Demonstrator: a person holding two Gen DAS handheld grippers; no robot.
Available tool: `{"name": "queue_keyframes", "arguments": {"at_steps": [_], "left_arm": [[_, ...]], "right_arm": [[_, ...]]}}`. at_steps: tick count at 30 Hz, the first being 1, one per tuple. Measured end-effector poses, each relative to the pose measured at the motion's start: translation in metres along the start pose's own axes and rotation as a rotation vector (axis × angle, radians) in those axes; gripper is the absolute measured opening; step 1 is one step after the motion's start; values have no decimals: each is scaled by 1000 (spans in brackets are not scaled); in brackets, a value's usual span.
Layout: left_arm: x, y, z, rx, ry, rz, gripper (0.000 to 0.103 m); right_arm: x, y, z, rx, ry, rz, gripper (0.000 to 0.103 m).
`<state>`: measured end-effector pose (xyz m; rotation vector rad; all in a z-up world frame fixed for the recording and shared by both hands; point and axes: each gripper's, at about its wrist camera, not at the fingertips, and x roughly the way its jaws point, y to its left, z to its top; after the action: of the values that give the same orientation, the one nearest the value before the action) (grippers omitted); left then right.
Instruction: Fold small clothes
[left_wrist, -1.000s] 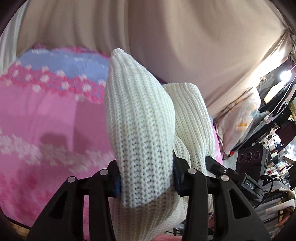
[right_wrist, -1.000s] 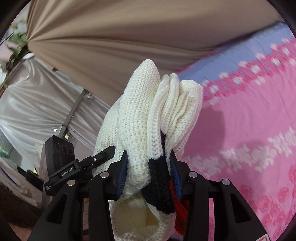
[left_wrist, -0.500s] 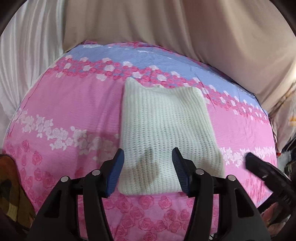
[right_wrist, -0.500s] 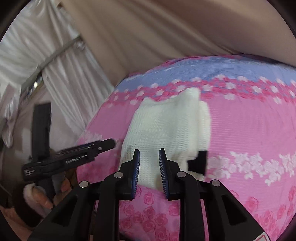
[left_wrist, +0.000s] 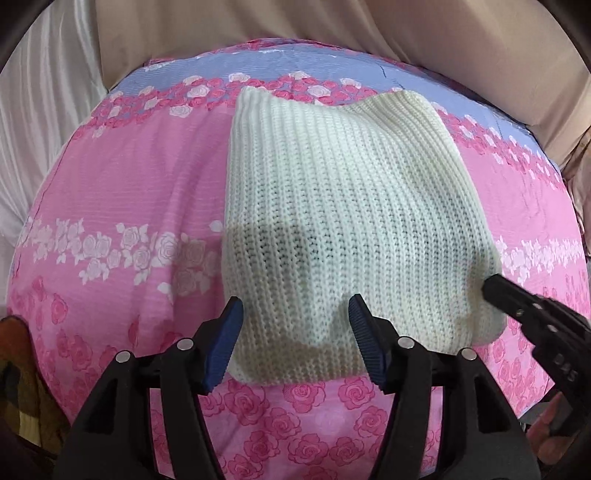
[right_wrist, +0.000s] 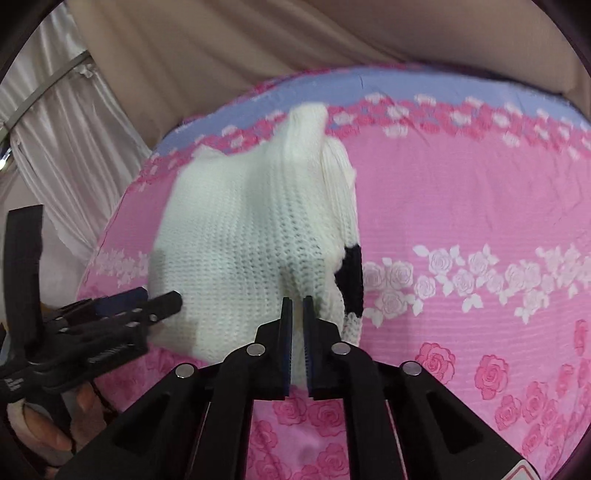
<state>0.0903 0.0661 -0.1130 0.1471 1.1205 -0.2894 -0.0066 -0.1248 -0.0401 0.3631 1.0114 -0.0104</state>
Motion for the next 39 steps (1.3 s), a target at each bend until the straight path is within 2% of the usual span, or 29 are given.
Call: {"name": "queue_keyframes", "arguments": {"at_steps": [1,2,3,4,6,9,12,18,20,24,39], "left_arm": [[-3,0,-1,4,-12,6,60],[-6,-1,-2,5,-21,10,62],[-10,-1,-5,7,-42,25,66],[-15,-2,-7,12,-64,40,70],[-23,-3,-11,18,-113,88,76],[-32,-2,-16,30,-181,162,84],[-41,1,-21,21,-227,211,84],[-58,-1,-27,21,-319,201,86],[-60,-5,-29,35,-325,196,90],[-61,-14,-33,63,-334,209,90],[-61,-17,-31,29,-324,218,92]], "right_arm": [[-7,4,-2,-7,-24,-26,19],[-14,7,-3,-9,-48,-62,37],[-22,10,-5,-11,-81,-106,46],[-28,12,-8,-12,-112,-144,60],[-39,18,-14,-17,-171,-204,69],[-44,23,-19,-17,-215,-254,76],[-44,29,-26,-6,-225,-281,79],[-40,43,-35,-33,-212,-282,82],[-39,49,-38,-41,-217,-275,82],[-41,57,-41,-56,-233,-278,82],[-47,52,-40,-25,-245,-262,82]]}}
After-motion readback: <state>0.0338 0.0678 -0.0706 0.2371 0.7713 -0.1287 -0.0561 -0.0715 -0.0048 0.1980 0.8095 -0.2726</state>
